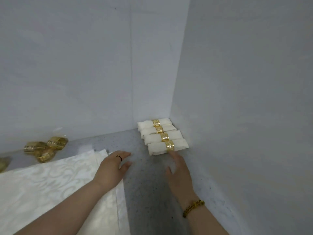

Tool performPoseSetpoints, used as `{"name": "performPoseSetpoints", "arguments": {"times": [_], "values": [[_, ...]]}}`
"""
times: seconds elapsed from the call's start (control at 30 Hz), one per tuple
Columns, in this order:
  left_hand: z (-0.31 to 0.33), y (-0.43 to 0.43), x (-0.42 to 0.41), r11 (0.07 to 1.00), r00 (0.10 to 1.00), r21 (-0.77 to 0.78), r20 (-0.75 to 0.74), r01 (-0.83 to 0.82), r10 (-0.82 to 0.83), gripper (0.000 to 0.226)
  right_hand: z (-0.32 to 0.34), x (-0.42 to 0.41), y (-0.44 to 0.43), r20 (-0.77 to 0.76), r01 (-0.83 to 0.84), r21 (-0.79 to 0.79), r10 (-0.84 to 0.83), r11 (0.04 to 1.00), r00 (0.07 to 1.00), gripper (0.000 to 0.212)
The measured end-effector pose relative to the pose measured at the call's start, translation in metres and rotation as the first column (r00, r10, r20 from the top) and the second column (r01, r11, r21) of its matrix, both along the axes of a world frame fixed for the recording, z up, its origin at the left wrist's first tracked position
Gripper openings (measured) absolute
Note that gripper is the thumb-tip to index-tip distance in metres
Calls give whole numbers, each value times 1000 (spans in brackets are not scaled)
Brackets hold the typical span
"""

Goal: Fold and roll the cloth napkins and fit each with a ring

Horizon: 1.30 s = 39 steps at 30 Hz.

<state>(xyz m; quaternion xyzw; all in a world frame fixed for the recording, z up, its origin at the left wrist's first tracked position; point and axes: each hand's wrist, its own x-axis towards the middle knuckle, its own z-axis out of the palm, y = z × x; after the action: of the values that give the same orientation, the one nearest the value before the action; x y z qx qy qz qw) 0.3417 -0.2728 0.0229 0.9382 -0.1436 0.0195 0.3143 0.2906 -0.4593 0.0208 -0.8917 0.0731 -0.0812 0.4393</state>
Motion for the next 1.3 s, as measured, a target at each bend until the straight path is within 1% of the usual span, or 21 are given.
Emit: {"name": "performPoseSetpoints", "arguments": {"times": [0.1,0.2,0.27,0.37,0.43,0.5,0.53,0.57,0.6,0.63,0.67,0.7,0.73,0.77,0.83,0.87,0.93,1.0,1.13,1.27,1.3], "values": [[3,40,-25,1000,1000,-13,-15,-3,3,33,10,-29,34,-16,-57,-4,57,998,998,45],[2,80,-59,992,996,-126,-90,15,-26,34,9,-57,77,-92,-217,-69,210,974,973,39],[-2,105,-84,985,992,-169,-116,35,-55,51,5,-76,106,-133,-334,-53,324,941,937,34],[-13,149,-114,988,990,-156,-142,4,-26,73,-4,-98,145,-190,-453,-79,433,888,881,35],[-25,173,-130,986,991,-166,-137,-20,-3,78,-21,-109,163,-181,-498,-182,469,848,864,36],[-30,187,-140,987,996,-162,-94,-15,0,76,-32,-120,172,-128,-474,-402,465,783,876,29],[-31,192,-147,990,998,-139,-62,3,-11,76,-28,-129,176,-173,-485,-488,464,726,869,27],[-31,197,-153,993,999,-117,-43,20,-25,77,-34,-133,181,-103,-395,-631,433,667,895,34],[-31,200,-157,995,999,-96,-27,39,-42,76,-36,-137,183,-89,-367,-703,437,609,895,38],[-33,204,-165,995,999,-82,-7,50,-51,73,-36,-146,185,-80,-363,-722,450,589,890,38],[-36,210,-178,996,998,-68,13,55,-54,63,-30,-163,188,-128,-424,-657,462,624,878,37],[-38,212,-187,996,999,-70,19,49,-48,51,-27,-173,186,-118,-468,-546,489,694,864,35],[-38,214,-197,997,1000,-79,16,25,-24,41,-31,-175,189,-73,-454,-542,499,707,863,36],[-38,216,-215,996,1000,-85,20,5,-3,33,-38,-185,187,-41,-453,-594,537,665,843,43],[-37,220,-246,996,1000,-90,21,16,-14,20,-36,-211,188,-161,-526,-500,523,688,837,53],[-36,223,-259,996,999,-80,2,35,-35,18,-35,-221,189,-174,-525,-481,510,702,842,54],[-34,229,-287,996,994,-45,-73,75,-78,15,-35,-243,196,-159,-521,-472,513,711,844,55],[-37,237,-311,993,982,-51,-151,103,-110,11,-37,-267,204,-145,-557,-485,565,674,812,56],[-49,247,-344,993,982,-13,-149,118,-119,32,-45,-294,213,-87,-574,-419,598,704,797,50],[-59,245,-367,994,997,79,-5,76,-75,95,-55,-299,215,3,-534,-299,560,791,828,38],[-59,244,-372,995,998,83,26,59,-62,99,-56,-299,216,21,-521,-274,547,808,837,35]]}}
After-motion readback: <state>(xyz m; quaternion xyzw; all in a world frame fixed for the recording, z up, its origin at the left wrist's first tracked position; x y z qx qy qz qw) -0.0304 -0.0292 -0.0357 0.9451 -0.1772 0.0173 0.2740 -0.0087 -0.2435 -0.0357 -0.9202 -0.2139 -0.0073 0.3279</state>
